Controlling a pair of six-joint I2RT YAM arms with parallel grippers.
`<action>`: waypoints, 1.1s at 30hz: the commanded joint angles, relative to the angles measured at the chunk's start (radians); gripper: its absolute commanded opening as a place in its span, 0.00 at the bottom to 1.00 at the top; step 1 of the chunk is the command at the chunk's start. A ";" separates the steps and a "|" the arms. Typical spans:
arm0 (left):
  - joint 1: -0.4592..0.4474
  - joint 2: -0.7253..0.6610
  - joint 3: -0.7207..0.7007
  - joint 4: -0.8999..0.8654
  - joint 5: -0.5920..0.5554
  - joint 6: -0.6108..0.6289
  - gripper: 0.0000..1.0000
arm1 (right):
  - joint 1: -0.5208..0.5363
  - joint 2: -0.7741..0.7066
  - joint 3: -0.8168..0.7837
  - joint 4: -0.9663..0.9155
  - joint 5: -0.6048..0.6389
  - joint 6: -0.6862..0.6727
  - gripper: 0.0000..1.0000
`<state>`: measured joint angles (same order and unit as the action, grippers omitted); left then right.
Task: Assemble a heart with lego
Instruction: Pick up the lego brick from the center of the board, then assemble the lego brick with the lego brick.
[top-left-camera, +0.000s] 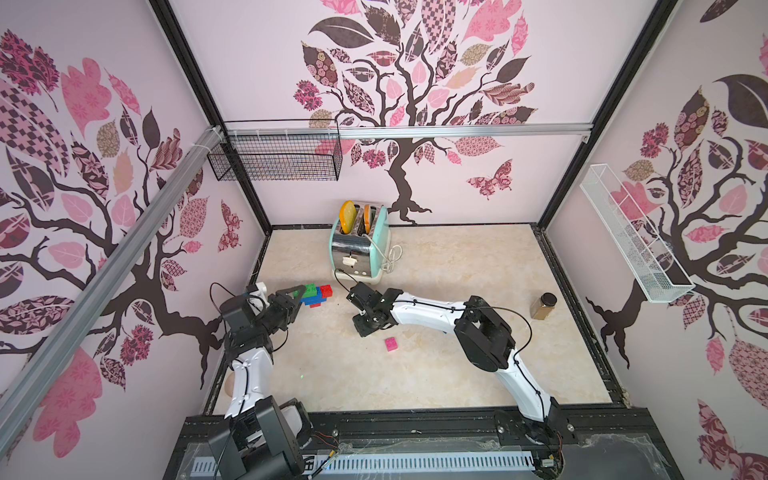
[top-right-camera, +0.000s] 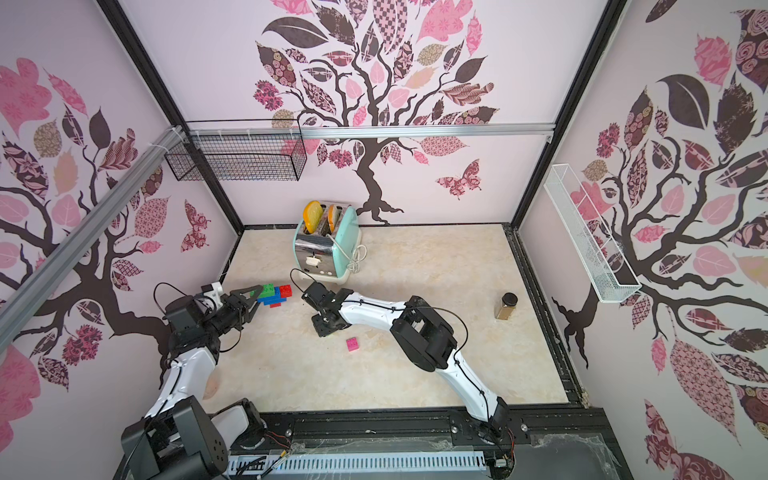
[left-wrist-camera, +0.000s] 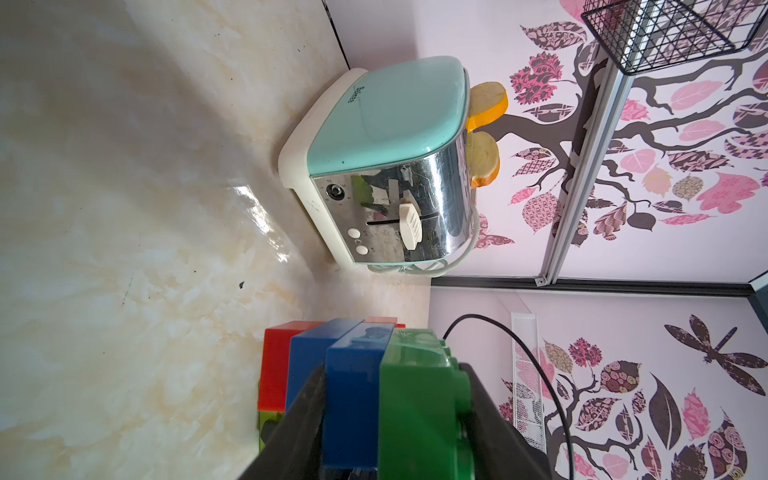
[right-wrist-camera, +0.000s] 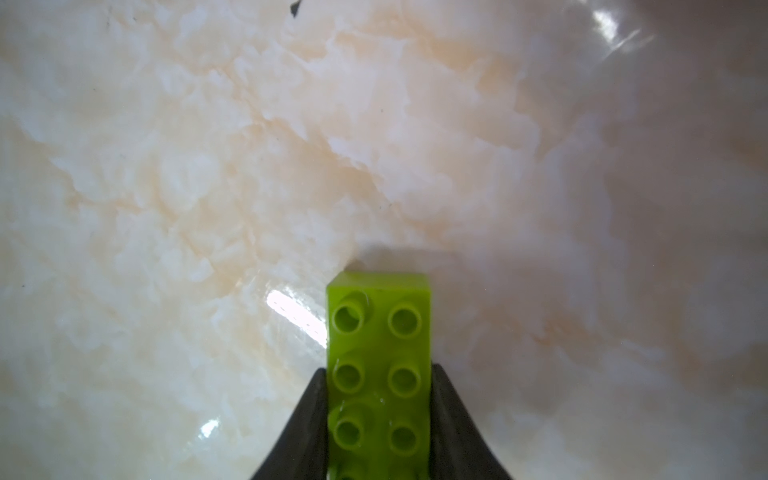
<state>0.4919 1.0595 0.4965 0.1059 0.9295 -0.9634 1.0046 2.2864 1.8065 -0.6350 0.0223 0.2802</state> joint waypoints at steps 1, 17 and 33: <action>-0.028 -0.010 -0.010 0.047 0.014 0.008 0.28 | -0.018 -0.095 -0.093 -0.019 0.041 -0.069 0.31; -0.561 0.330 -0.001 0.528 -0.142 -0.096 0.27 | -0.322 -0.636 -0.616 0.071 -0.251 -0.393 0.32; -0.756 0.822 0.076 1.072 0.037 -0.184 0.27 | -0.327 -0.746 -0.643 -0.054 -0.254 -0.525 0.31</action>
<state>-0.2432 1.8389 0.5480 1.0389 0.9058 -1.1397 0.6773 1.5616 1.1183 -0.6132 -0.2489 -0.2115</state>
